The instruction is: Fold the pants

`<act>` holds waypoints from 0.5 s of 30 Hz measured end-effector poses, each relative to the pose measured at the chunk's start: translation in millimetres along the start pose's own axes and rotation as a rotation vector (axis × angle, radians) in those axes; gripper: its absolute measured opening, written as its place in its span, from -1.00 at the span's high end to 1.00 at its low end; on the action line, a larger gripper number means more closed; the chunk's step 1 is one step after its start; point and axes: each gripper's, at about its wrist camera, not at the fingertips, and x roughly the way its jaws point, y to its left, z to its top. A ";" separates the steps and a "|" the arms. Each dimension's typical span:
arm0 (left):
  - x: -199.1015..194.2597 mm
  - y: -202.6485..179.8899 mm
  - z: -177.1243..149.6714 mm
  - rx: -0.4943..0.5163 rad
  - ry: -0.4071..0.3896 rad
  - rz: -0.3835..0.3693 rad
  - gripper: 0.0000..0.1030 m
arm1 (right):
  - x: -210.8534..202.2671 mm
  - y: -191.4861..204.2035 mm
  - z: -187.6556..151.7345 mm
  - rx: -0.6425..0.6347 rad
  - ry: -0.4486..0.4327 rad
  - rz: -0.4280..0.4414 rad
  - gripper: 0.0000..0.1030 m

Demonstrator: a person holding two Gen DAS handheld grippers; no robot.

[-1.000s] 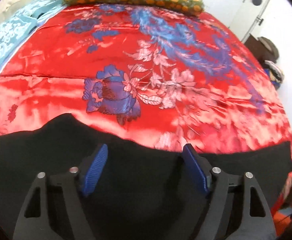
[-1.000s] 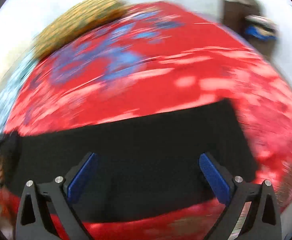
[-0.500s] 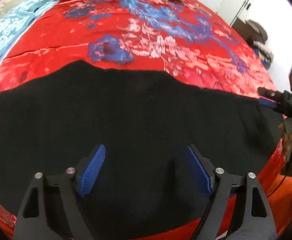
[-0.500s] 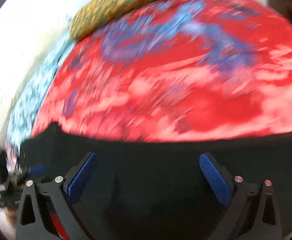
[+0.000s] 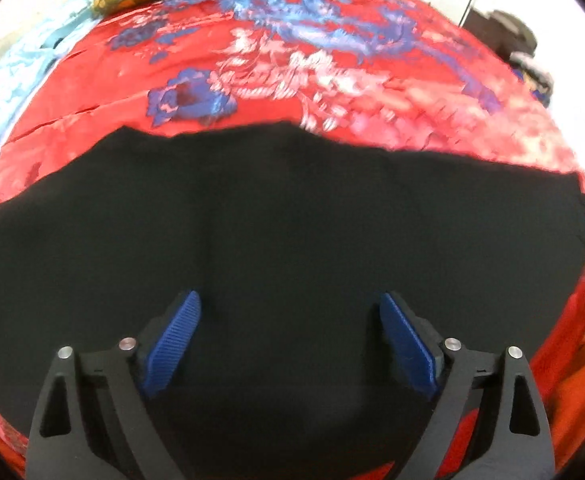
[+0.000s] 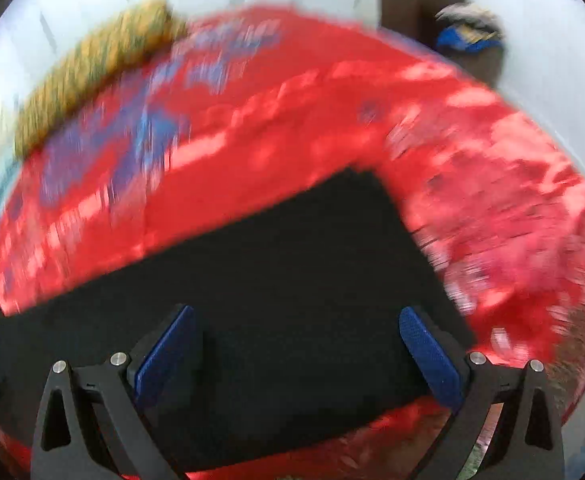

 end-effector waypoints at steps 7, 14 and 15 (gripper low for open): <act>-23.1 10.6 -0.4 -0.080 -0.031 -0.003 -0.79 | -73.2 5.3 -30.9 0.067 -0.218 0.053 -0.97; -37.9 9.7 -17.7 -0.083 -0.060 0.000 -0.79 | -91.8 3.5 -56.9 0.190 -0.258 0.076 -0.98; -39.1 9.8 -19.5 -0.080 -0.060 -0.001 -0.79 | -94.9 2.9 -58.5 0.195 -0.269 0.075 -0.98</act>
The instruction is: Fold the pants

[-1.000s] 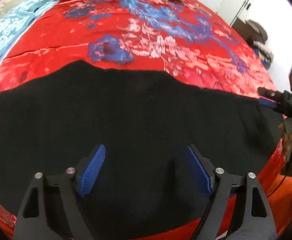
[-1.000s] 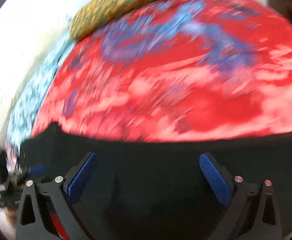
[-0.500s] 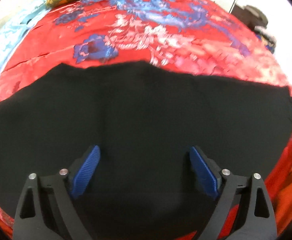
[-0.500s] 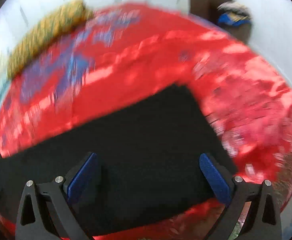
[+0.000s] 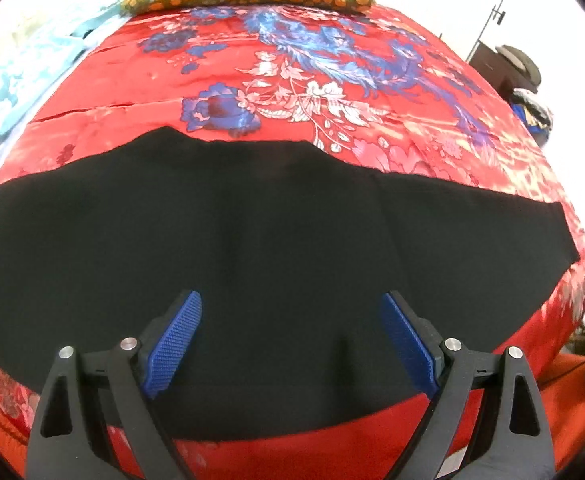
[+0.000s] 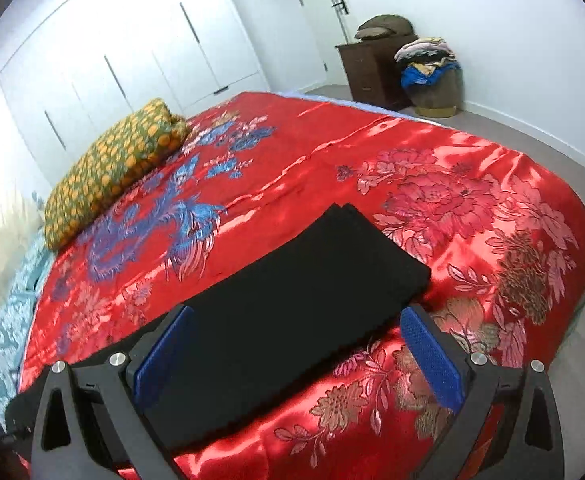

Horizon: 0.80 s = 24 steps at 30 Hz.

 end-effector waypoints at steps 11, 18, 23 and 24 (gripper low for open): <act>-26.7 -4.5 -19.6 0.053 -0.059 0.007 -0.79 | -43.3 13.7 -17.6 0.012 -0.113 0.083 -0.98; -48.4 -2.4 -23.6 0.055 -0.126 0.030 -0.79 | -56.1 10.6 -23.2 0.008 -0.142 0.077 -0.99; -57.2 0.2 -29.0 0.042 -0.170 0.074 -0.79 | -58.0 12.4 -26.0 -0.032 -0.151 0.079 -0.99; -57.2 -0.3 -30.1 0.045 -0.171 0.079 -0.80 | -58.8 13.0 -26.3 -0.038 -0.153 0.084 -0.99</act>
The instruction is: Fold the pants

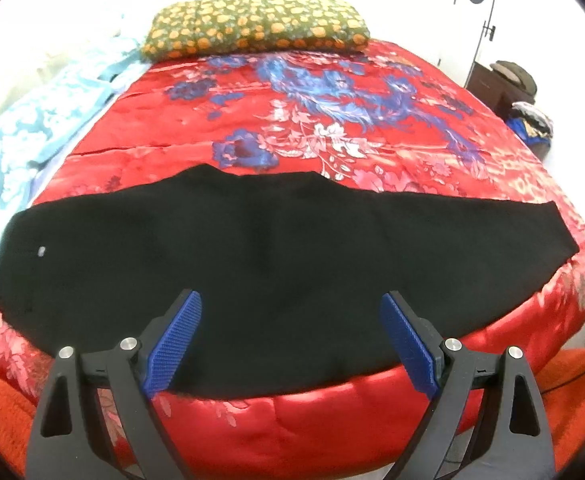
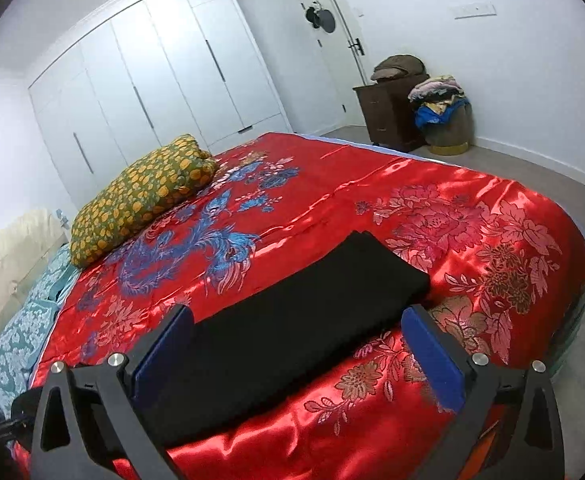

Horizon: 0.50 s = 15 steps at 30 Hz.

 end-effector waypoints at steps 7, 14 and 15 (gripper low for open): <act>3.8 -9.7 -5.4 0.042 0.016 0.019 -0.80 | 6.5 1.8 -5.4 -0.027 0.023 0.032 -0.99; 2.4 -13.1 -5.9 0.069 0.011 0.039 -0.80 | 7.7 -7.6 9.1 -0.014 0.009 0.069 -0.99; 2.1 -12.2 -6.1 0.068 0.009 0.041 -0.80 | 7.5 -15.8 24.9 0.000 0.001 0.078 -0.99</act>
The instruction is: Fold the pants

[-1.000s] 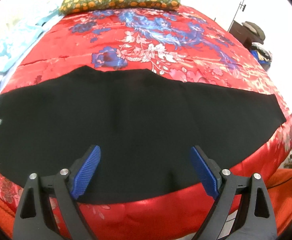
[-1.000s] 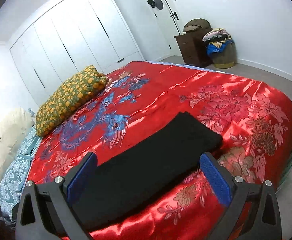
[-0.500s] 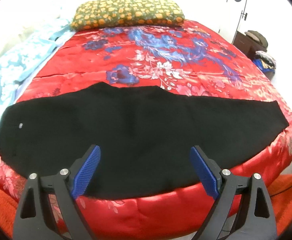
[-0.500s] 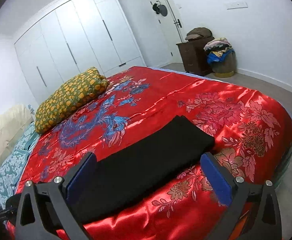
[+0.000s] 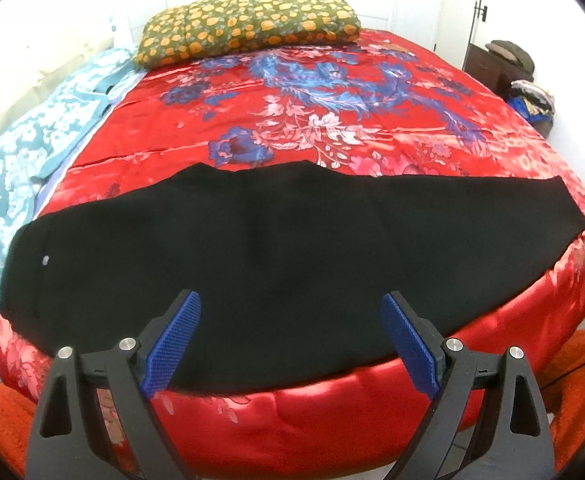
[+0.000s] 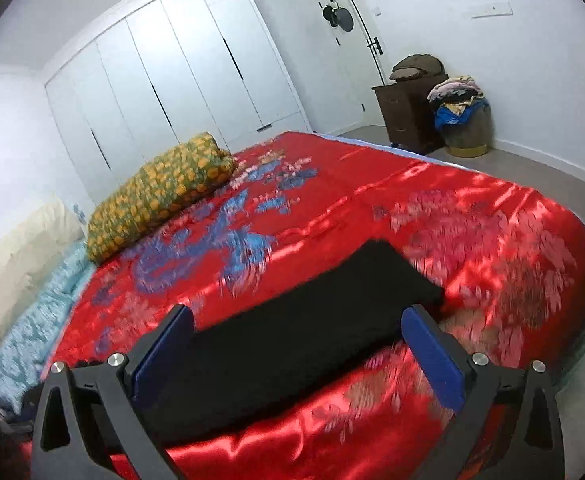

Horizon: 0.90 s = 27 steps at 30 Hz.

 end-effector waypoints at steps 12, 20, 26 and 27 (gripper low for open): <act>22.5 0.6 -3.1 -0.018 0.068 0.052 -0.81 | 105.6 -91.3 103.8 -0.163 0.430 -0.025 -0.59; 30.6 -12.4 -5.3 0.035 0.101 0.086 -0.81 | 177.2 -92.6 58.6 -0.262 0.610 -0.006 -0.37; 40.5 -16.2 -7.4 0.035 0.131 0.093 -0.81 | 197.5 -102.8 37.4 -0.269 0.719 0.028 -0.37; 41.8 -16.0 -8.0 0.033 0.136 0.092 -0.81 | 199.2 -101.0 36.0 -0.288 0.722 0.023 -0.37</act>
